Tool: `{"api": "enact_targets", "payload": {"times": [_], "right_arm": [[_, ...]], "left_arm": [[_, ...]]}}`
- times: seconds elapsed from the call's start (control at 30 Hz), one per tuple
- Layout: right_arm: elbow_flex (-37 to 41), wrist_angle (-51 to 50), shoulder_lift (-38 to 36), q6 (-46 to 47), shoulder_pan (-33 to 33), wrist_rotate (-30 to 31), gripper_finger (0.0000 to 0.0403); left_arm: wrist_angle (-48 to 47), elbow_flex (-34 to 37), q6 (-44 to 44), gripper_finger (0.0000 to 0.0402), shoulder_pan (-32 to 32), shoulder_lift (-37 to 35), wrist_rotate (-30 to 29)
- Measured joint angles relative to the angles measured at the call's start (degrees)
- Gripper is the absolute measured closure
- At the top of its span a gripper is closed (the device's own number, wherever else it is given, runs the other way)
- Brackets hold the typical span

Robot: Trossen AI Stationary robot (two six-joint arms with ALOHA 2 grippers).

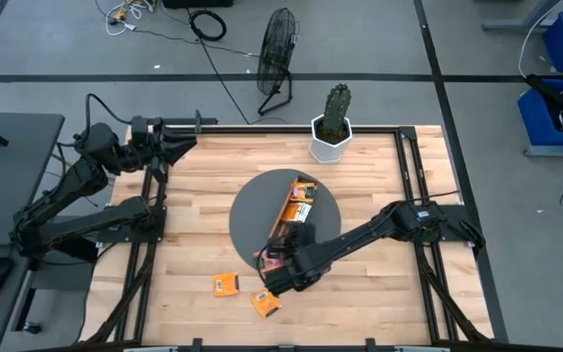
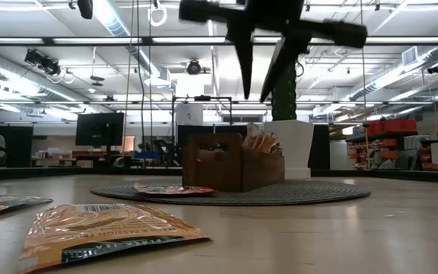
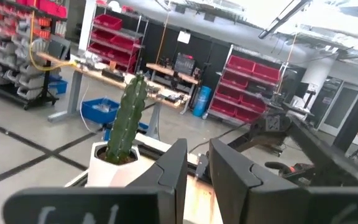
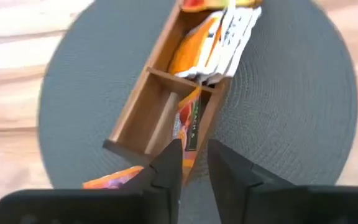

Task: Pick & Place Tea
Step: Put the red tea bag into the bottom section of the wooden organizer

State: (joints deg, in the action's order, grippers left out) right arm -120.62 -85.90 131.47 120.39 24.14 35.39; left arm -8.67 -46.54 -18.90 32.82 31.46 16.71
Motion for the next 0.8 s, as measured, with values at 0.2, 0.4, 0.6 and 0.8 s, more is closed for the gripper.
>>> {"api": "enact_targets", "payload": {"times": [0.2, 0.4, 0.6, 0.8], "right_arm": [[0.0, -1.9, -4.2, -3.3, 2.3, 5.0, 0.0313], [0.0, -1.5, -8.7, -13.9, 3.9, 5.2, 0.0313], [0.0, -1.3, -12.2, -25.8, 4.9, 5.2, 0.0313], [0.0, -1.6, -14.6, -31.6, 5.7, 5.7, 0.0313]], "left_arm": [[-6.1, 0.0, -1.4, 0.033, 0.0, 0.0, 0.4], [-15.1, 0.0, -0.2, 0.033, -0.1, 0.8, 6.1], [-24.0, 0.1, 2.6, 0.033, -0.7, 2.1, 12.7], [-33.5, 0.0, -0.1, 0.033, -4.8, 5.3, 20.4]]}}
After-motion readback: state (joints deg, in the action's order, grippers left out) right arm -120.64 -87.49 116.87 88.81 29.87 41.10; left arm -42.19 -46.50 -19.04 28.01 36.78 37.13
